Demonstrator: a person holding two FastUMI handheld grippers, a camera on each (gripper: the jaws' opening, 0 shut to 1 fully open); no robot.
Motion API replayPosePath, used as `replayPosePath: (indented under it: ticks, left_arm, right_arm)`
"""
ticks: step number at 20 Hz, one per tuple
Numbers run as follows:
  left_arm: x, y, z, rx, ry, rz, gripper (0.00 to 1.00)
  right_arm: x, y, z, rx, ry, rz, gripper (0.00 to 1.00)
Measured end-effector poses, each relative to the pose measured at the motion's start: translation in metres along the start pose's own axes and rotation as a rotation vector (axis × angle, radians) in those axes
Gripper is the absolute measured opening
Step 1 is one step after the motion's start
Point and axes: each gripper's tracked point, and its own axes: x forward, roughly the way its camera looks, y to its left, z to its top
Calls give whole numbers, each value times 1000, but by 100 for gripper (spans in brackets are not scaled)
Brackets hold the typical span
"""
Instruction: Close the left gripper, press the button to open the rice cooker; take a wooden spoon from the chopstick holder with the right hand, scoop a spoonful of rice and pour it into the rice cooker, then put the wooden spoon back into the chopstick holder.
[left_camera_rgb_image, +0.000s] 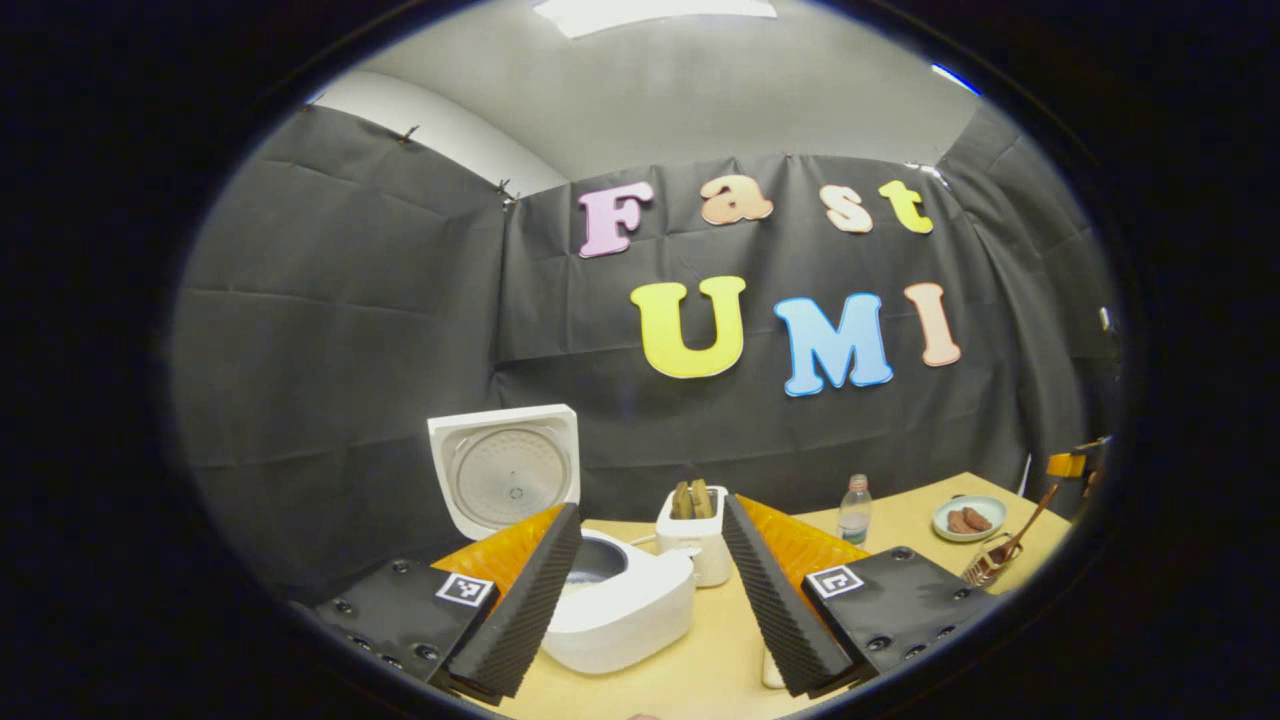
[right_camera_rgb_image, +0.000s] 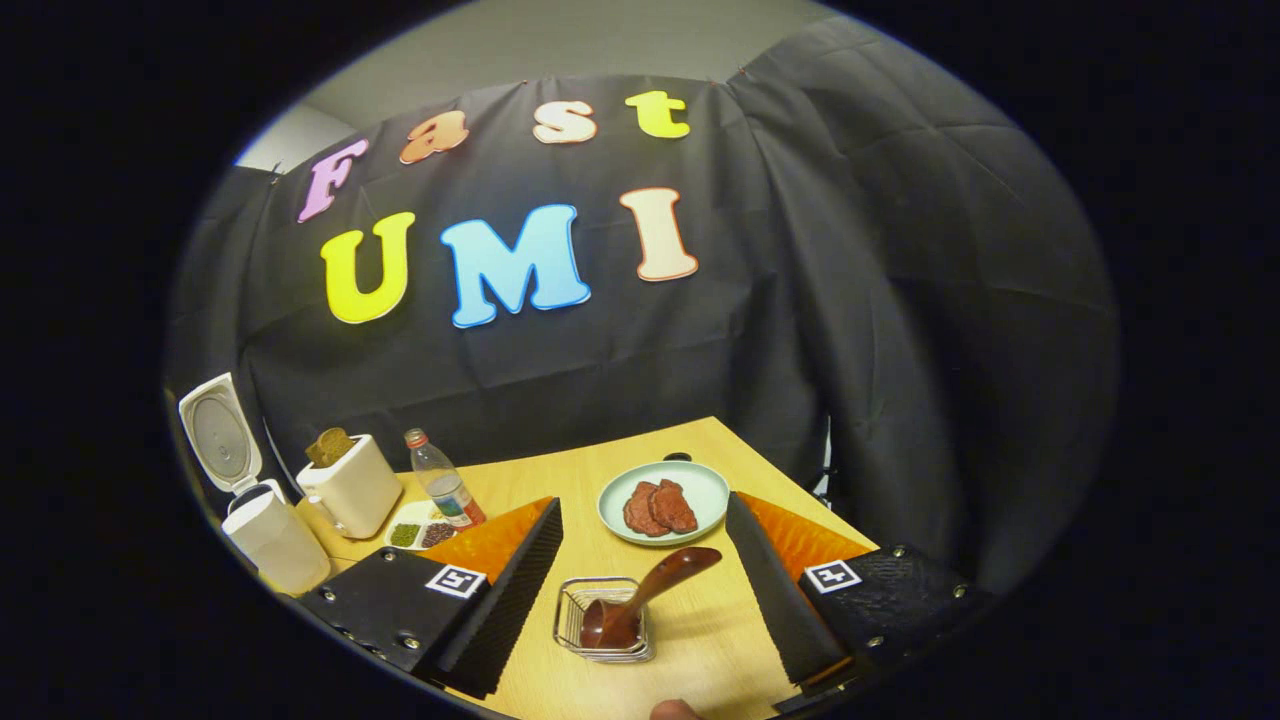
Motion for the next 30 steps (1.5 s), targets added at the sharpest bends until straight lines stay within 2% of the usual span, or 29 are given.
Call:
replayPosePath:
  ticks: [4,6,10,21,25,30]
  left_arm:
    - [25,24,9,-16,-17,20,98]
    - [42,43,16,-13,-25,42,100]
    - [78,85,30,20,-48,98,98]
    - [186,194,63,39,-85,192,98]
    - [232,215,70,34,-83,178,98]
    - [297,237,54,8,-19,207,98]
  right_arm:
    - [-24,23,33,-22,-85,31,100]
    - [-36,36,42,-39,-116,35,100]
    - [-53,58,49,-84,-156,34,100]
    - [-83,109,17,-103,-159,-13,100]
    - [-90,122,4,-102,-144,-30,100]
    - [-96,123,-5,-108,-131,-54,100]
